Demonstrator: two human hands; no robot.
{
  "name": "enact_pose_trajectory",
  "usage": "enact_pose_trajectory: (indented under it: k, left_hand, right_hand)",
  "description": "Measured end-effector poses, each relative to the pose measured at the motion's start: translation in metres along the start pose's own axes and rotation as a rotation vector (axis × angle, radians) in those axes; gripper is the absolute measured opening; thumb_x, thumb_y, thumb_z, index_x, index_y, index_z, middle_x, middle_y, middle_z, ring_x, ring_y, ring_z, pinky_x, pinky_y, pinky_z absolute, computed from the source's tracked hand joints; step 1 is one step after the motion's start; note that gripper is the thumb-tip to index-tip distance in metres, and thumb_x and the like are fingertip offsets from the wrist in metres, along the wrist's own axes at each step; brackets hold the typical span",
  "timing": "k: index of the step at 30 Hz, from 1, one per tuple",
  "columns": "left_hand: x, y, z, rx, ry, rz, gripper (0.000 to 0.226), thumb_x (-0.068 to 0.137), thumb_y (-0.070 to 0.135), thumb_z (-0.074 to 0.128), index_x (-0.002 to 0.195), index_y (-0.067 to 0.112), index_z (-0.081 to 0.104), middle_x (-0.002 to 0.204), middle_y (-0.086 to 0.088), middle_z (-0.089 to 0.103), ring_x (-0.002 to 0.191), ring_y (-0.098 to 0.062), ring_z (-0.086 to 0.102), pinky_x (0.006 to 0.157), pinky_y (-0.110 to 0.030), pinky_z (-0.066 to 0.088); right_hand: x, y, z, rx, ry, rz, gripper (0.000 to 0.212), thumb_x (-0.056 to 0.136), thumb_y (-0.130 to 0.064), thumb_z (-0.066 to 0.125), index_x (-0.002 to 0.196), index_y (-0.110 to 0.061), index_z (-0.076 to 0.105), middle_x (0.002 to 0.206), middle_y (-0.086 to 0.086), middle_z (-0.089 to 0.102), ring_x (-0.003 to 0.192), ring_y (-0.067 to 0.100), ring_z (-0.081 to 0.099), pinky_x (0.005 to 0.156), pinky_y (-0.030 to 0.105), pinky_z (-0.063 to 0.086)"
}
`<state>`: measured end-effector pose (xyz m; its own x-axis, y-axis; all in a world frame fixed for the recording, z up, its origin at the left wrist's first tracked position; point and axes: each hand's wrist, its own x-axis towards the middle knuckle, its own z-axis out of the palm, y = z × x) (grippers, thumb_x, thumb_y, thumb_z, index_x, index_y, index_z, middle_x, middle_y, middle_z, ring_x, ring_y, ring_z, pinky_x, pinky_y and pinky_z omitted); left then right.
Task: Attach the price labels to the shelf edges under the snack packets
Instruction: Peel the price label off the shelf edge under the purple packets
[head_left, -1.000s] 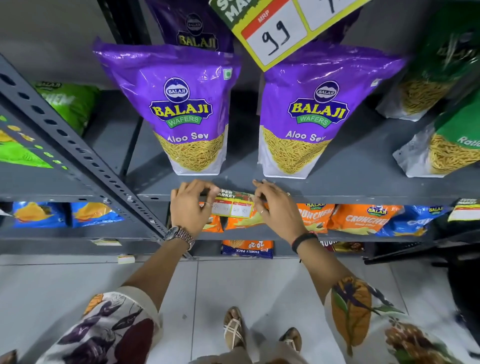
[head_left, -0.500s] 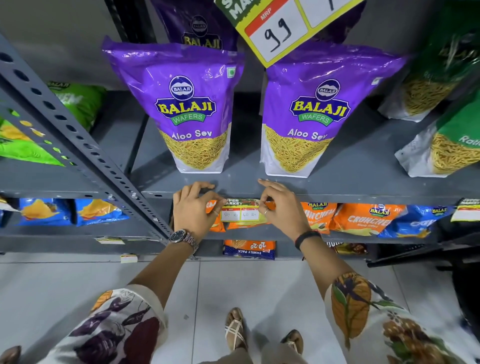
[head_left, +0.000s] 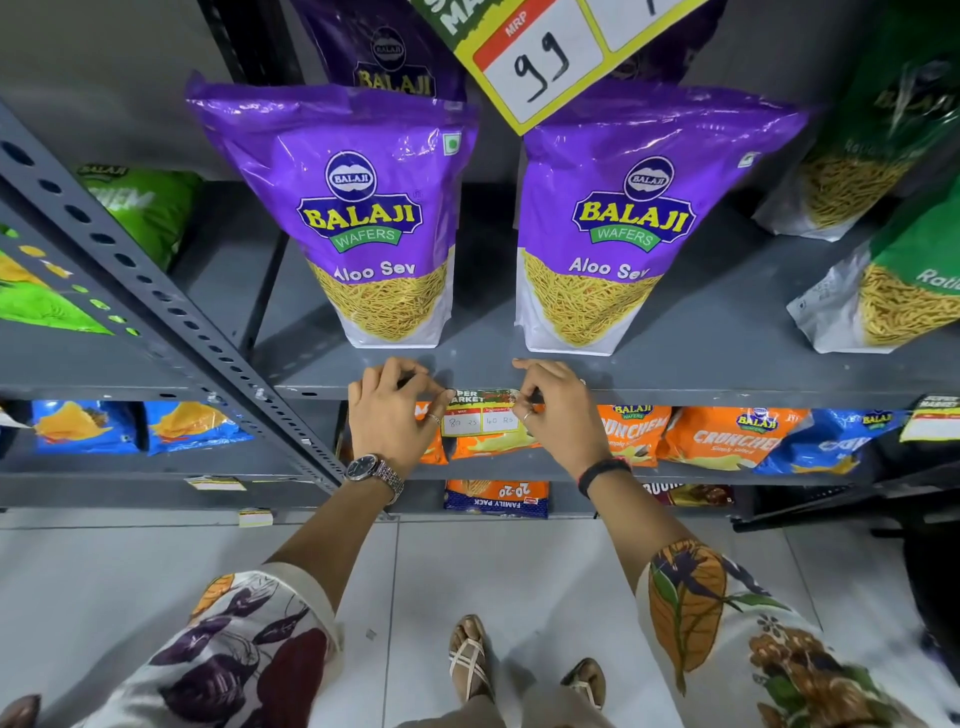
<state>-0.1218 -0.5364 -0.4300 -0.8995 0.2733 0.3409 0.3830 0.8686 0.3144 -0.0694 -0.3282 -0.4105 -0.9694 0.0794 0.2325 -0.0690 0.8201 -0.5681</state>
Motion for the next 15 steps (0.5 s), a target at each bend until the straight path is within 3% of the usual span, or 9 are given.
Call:
enact_pose_trajectory:
  k: [7, 12, 15]
  left_hand:
    - [0.000, 0.002, 0.001, -0.024, 0.002, -0.013, 0.029, 0.083, 0.048, 0.056, 0.082, 0.021, 0.068, 0.100, 0.000, 0.060, 0.088, -0.026, 0.049, 0.071, -0.038, 0.034]
    - [0.004, 0.003, 0.000, 0.021, -0.034, -0.073, 0.041, 0.080, 0.060, 0.052, 0.067, 0.021, 0.061, 0.094, -0.001, 0.059, 0.085, -0.026, 0.049, 0.072, -0.039, 0.035]
    - [0.008, 0.000, -0.004, 0.059, -0.061, -0.072, 0.044, 0.080, 0.063, 0.053, 0.066, 0.022, 0.058, 0.086, 0.000, 0.055, 0.081, -0.024, 0.047, 0.071, -0.039, 0.035]
  right_hand:
    - [0.000, 0.001, 0.003, -0.003, 0.029, -0.001, 0.019, 0.077, -0.007, 0.067, 0.068, -0.011, 0.051, 0.122, 0.007, 0.066, 0.095, 0.021, 0.062, 0.078, 0.041, 0.058]
    - [0.003, -0.005, 0.010, -0.014, 0.106, 0.037, 0.029, 0.078, -0.029, 0.074, 0.073, -0.012, 0.051, 0.109, 0.007, 0.069, 0.091, 0.021, 0.061, 0.071, 0.033, 0.052]
    - [0.005, -0.008, 0.012, 0.006, 0.128, 0.057, 0.029, 0.078, -0.030, 0.074, 0.077, -0.012, 0.052, 0.103, 0.007, 0.070, 0.092, 0.023, 0.062, 0.073, 0.033, 0.049]
